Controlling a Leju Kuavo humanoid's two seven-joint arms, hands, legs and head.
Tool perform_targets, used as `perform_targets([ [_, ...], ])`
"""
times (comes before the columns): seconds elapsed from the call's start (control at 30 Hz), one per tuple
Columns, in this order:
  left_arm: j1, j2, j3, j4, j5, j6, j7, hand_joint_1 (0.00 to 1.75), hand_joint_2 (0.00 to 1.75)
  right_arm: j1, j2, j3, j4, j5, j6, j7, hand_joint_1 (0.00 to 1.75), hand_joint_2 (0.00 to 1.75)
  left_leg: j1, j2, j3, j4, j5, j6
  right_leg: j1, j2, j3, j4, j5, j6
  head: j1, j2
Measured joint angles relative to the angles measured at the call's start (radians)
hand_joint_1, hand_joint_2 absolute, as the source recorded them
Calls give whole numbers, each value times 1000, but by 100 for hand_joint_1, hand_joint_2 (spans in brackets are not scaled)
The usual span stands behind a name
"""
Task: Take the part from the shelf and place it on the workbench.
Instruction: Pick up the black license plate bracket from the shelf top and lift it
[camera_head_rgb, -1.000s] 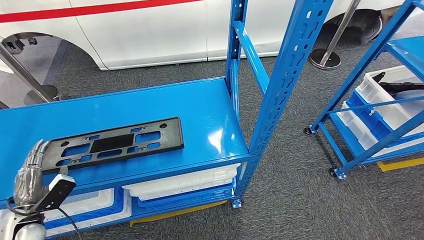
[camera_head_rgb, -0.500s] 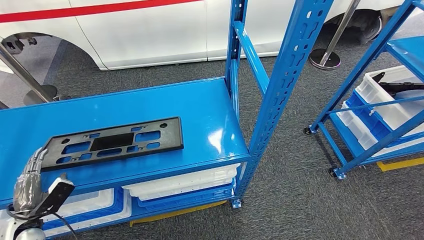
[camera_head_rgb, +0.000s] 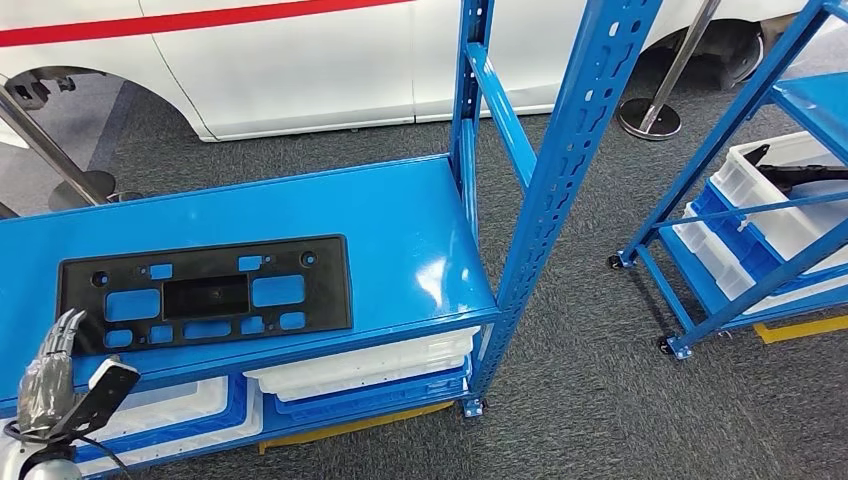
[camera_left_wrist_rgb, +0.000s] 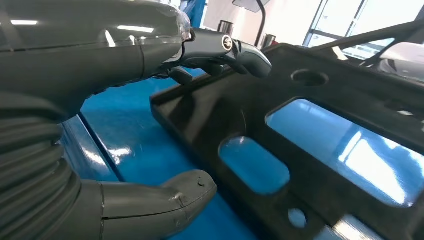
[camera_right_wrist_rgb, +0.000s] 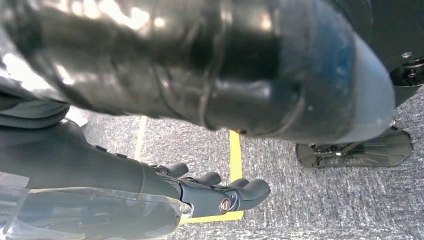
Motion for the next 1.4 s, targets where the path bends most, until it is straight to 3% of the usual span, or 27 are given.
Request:
perform_targets([
  [0.13,-26,15,8,37,-50,8,17,0,175,0,0,0,0,6,9,-3,0,0,0,0,1,0,0,0,0,0,2,0,0,0,0,0],
  [0.37,-78,52,-14,111,-260,101,115,0,175,0,0,0,0,24,16,-5,0,0,0,0,3,0,-1,-1,0,-1,6,0,-2,-2,0,0],
  [0.67,-87,75,-68,98,-477,213,256,0,175,-1,0,-12,0,39,13,-1,0,0,0,0,4,0,-1,-1,0,-1,7,0,-2,-2,0,0],
  [1.1,-97,140,-101,37,-593,182,295,0,175,-1,0,-21,0,53,17,-2,0,0,0,0,5,0,-1,-1,0,-1,6,0,-2,-2,0,0],
  [1.27,-139,138,-145,37,-668,186,328,0,175,-2,-1,-23,0,59,19,-2,0,0,0,0,6,0,-1,-1,0,-1,6,0,-2,-2,0,0],
  [1.4,-192,101,-204,61,-734,222,360,0,175,-5,-5,-24,0,61,26,-1,0,0,-1,-1,8,0,-1,-1,-1,-2,7,0,-2,-2,0,0],
])
